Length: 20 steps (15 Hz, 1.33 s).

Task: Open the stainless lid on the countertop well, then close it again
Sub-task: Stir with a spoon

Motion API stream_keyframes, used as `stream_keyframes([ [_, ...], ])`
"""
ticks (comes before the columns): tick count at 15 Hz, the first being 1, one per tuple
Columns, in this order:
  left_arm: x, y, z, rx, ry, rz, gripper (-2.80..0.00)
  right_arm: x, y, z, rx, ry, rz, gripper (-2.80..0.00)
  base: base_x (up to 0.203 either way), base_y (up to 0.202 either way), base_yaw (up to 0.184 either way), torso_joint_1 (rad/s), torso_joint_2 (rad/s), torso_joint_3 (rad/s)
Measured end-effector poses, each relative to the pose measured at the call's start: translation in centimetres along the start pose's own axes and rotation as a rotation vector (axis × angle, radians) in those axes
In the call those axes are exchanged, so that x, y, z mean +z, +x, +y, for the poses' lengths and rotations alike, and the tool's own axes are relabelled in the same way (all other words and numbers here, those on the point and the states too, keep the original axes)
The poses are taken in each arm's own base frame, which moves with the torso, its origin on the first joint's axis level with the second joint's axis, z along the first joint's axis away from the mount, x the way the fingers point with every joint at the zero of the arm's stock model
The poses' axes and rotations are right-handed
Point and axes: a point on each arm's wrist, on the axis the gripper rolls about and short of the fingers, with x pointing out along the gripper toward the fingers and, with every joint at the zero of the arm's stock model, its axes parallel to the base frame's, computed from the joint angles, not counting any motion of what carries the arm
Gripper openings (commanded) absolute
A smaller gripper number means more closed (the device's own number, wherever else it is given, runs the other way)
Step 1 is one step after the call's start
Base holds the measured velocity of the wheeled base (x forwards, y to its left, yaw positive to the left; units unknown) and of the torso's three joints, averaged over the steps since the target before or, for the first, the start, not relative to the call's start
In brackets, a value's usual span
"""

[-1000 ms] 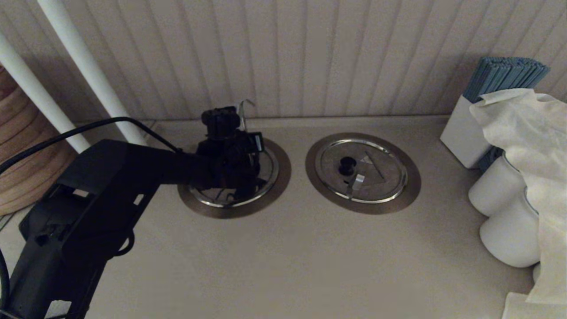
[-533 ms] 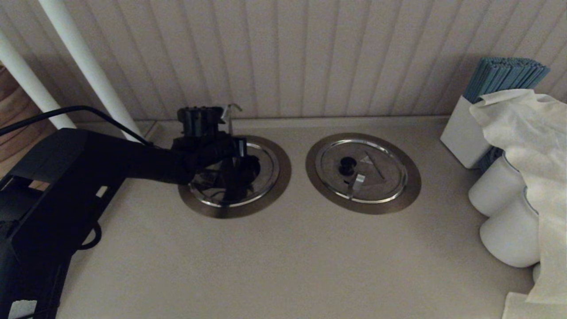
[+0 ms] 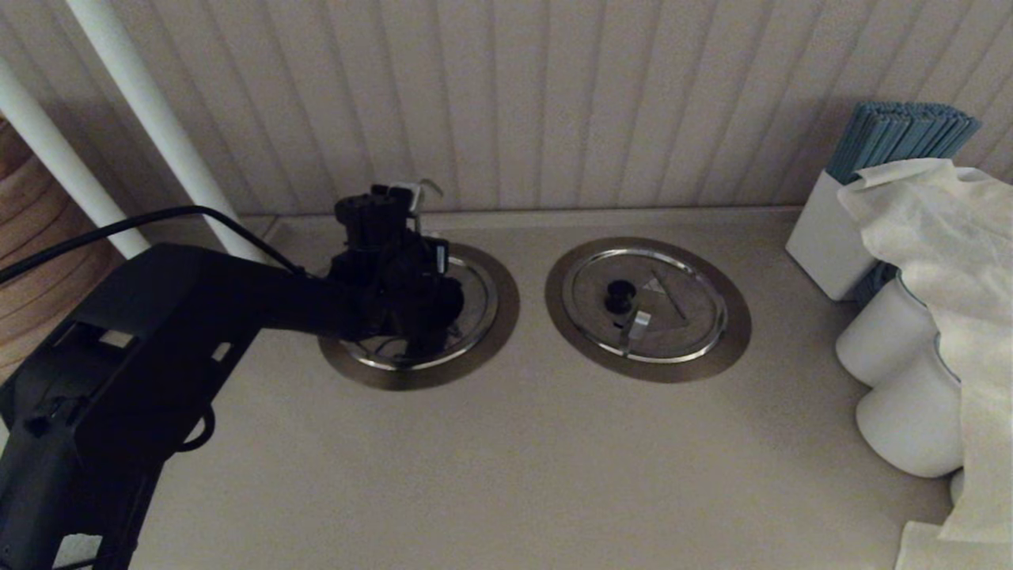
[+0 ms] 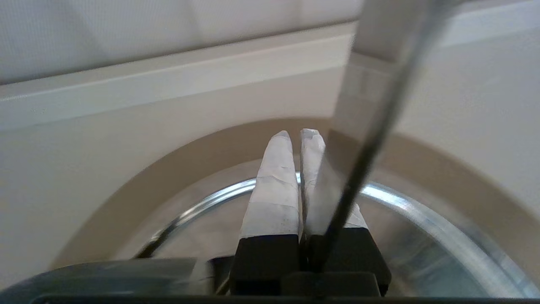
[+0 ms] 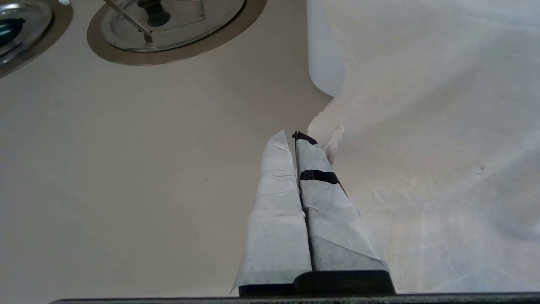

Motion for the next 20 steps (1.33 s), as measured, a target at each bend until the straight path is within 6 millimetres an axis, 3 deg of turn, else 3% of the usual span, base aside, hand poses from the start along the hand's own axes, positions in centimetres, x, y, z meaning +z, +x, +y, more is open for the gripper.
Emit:
stream_keyframes([
  [4, -0.6, 0.1, -2.0, -0.026, -0.009, 0.007, -2.8, 0.0, 0.0, 0.0, 0.0, 0.0, 0.0, -2.8, 0.0, 0.0, 0.0, 0.0, 0.0, 0.0],
  [11, -1.1, 0.1, -3.0, -0.049, -0.034, 0.013, -2.8, 0.0, 0.0, 0.0, 0.0, 0.0, 0.0, -2.8, 0.0, 0.0, 0.0, 0.0, 0.0, 0.0],
  [12, -1.1, 0.1, -3.1, -0.051, -0.035, 0.013, 0.0, 0.0, 0.0, 0.0, 0.0, 0.0, 0.0, -2.8, 0.0, 0.0, 0.0, 0.0, 0.0, 0.0],
  [20, -1.0, 0.7, -3.2, -0.041, -0.061, -0.009, 0.0, 0.0, 0.0, 0.0, 0.0, 0.0, 0.0, -2.8, 0.0, 0.0, 0.0, 0.0, 0.0, 0.0],
])
